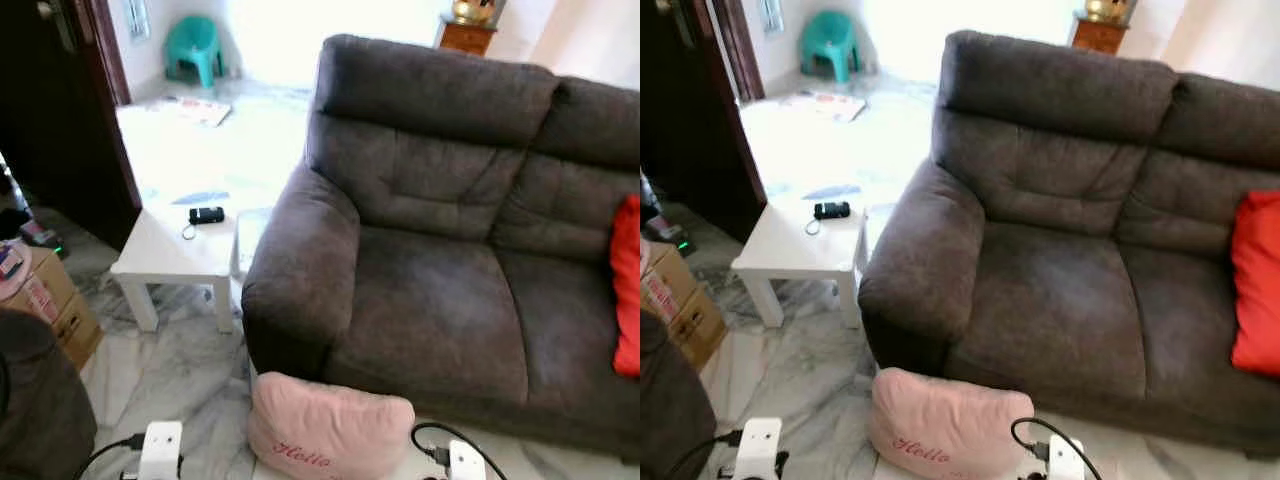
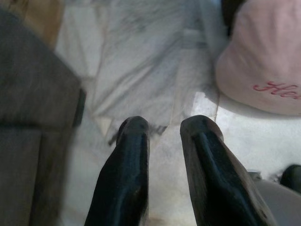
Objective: Move the pillow to the sofa from floor
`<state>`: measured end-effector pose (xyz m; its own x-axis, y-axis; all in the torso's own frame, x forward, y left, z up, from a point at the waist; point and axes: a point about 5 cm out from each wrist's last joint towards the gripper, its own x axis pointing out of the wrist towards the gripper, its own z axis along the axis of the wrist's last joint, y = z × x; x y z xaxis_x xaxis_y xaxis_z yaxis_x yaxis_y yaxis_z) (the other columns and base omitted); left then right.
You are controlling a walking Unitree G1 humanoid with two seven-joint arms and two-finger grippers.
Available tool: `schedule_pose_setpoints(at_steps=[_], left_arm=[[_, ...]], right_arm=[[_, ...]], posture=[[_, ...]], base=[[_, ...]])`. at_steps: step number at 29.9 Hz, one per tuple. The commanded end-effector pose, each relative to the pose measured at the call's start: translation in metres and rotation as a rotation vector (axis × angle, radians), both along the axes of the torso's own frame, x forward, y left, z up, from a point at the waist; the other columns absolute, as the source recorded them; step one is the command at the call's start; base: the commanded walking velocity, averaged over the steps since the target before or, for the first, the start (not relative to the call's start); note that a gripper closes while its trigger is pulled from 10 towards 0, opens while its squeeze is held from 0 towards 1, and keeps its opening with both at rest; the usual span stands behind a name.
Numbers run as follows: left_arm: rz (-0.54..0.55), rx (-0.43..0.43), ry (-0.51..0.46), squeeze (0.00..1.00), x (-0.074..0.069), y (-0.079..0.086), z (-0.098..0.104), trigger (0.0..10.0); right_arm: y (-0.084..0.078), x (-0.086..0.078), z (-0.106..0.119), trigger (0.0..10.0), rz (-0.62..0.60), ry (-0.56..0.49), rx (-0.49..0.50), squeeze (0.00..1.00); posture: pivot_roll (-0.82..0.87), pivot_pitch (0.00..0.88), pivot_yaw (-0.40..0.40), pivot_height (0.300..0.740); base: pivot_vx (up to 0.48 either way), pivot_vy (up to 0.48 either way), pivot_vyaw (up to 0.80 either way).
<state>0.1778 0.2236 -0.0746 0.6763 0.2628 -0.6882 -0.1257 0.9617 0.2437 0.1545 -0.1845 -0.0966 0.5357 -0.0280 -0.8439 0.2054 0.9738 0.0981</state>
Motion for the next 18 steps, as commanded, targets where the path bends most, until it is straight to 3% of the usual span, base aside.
schedule_pose_setpoints(at_steps=[1, 5, 18], left_arm=[[-0.006, -0.024, 0.005, 0.00, 0.0000, -0.0089, -0.0021, 10.0], [-0.007, -0.023, 0.006, 0.00, 0.0004, -0.0083, -0.0019, 10.0], [-0.010, -0.030, -0.009, 0.00, 0.0038, -0.0088, -0.0002, 10.0]], right_arm=[[-0.0082, -0.0106, -0.0031, 10.0, -0.020, 0.032, -0.015, 0.00], [-0.0082, -0.0104, -0.0030, 10.0, -0.021, 0.030, -0.016, 0.00], [-0.0077, -0.0094, -0.0025, 10.0, -0.024, 0.019, -0.014, 0.00]], posture=[[0.09, 0.000, -0.098, 0.740], [0.10, 0.000, -0.099, 0.740], [0.10, 0.000, -0.098, 0.740]], base=[[0.000, 0.000, -0.77], [0.000, 0.000, -0.77], [0.000, 0.000, 0.00]])
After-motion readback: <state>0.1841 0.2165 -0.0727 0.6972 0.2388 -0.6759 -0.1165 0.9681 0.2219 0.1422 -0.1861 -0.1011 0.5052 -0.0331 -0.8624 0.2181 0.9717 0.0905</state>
